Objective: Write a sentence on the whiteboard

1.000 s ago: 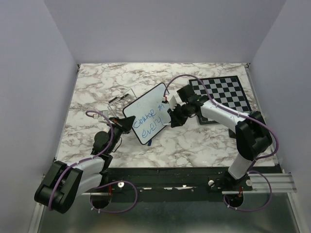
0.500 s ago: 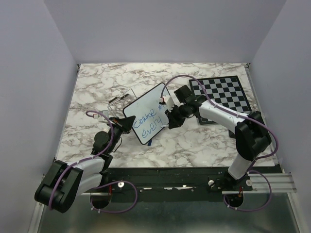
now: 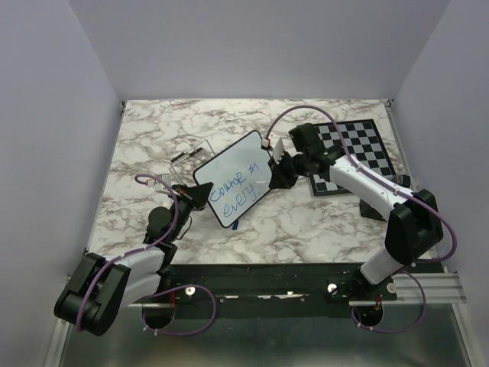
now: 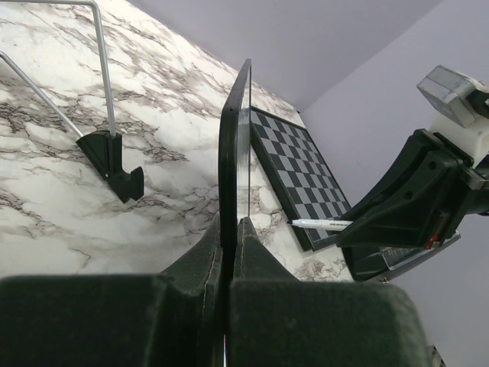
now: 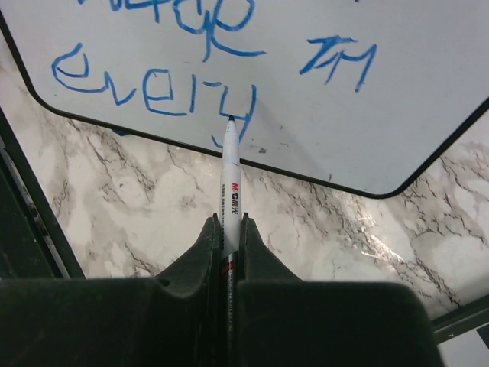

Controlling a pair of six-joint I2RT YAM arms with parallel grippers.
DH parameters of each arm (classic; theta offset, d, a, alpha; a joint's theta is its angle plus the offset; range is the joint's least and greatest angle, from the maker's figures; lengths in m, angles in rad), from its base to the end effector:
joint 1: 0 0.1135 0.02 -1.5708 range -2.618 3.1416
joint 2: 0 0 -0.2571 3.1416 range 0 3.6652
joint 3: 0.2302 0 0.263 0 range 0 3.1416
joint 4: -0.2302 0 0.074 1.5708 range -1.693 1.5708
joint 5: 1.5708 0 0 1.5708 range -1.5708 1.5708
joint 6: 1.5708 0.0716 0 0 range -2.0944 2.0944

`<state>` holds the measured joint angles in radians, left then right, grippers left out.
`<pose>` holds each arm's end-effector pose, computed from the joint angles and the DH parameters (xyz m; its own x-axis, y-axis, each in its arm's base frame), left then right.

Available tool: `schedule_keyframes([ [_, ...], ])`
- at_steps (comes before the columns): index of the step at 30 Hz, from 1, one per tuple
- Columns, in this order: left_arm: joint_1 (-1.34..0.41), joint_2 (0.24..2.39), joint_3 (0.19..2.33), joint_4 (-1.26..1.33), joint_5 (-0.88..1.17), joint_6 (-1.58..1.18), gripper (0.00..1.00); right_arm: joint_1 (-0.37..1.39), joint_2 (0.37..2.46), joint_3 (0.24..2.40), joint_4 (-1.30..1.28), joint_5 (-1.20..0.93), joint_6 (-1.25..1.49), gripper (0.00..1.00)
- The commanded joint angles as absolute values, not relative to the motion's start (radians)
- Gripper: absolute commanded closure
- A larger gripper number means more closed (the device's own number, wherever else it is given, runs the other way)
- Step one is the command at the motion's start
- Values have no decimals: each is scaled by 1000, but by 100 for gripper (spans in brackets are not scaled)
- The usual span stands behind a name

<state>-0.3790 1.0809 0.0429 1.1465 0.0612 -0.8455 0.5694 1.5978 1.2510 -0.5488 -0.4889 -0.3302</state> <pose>0.2078 -0.0875 0.1660 -0.2519 -0.7036 -0.6644 0.3577 0.5702 -0.7395 0.2968 0.2299 0.2328 -0.3874 -0.5879 -0.7101 -0.8973 0.4172 0.1441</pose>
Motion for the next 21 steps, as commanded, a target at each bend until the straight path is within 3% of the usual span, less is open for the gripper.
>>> schedule_keyframes([
  [1,-385,1058,5,1155,95,-813,100,529,1582,1213,-534,-529,-339,100],
  [21,-385,1012,-25,1123,109,-788,100,480,1568,1150,-489,-558,-370,100],
])
